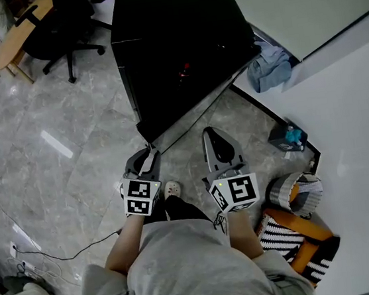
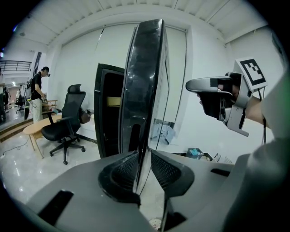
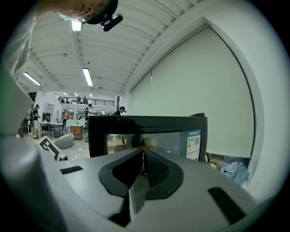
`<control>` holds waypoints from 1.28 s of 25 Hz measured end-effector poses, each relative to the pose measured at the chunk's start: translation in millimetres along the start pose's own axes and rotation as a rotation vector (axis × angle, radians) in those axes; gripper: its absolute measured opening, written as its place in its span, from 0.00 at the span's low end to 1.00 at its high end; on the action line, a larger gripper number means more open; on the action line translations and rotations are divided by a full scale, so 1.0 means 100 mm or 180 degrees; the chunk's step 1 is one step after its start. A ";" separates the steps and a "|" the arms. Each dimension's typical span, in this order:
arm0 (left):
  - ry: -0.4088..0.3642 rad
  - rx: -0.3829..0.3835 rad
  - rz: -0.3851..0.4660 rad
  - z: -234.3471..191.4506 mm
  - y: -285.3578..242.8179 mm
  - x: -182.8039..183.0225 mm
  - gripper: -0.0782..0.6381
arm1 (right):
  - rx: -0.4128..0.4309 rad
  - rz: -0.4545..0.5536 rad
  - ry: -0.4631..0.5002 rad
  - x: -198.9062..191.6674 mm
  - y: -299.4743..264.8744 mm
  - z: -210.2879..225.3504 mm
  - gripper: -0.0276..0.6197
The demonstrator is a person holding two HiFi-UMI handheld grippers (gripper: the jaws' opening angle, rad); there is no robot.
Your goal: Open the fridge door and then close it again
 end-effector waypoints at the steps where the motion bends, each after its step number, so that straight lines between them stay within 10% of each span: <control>1: -0.0003 -0.0001 0.0004 -0.01 -0.01 0.00 0.23 | -0.0003 -0.0001 0.0003 0.00 0.01 -0.01 0.08; 32: -0.0092 0.0178 -0.0052 -0.91 -0.49 0.27 0.23 | -0.0022 -0.0037 0.0012 -0.03 -0.13 0.07 0.08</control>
Point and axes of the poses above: the fingertips, and each gripper's own axes: y backward along the fingers, z to its right, x out of its top, the point moved 5 cm from there along y, backward along the fingers, and after that the axes turned 14 degrees about z, right-handed, at the moved point
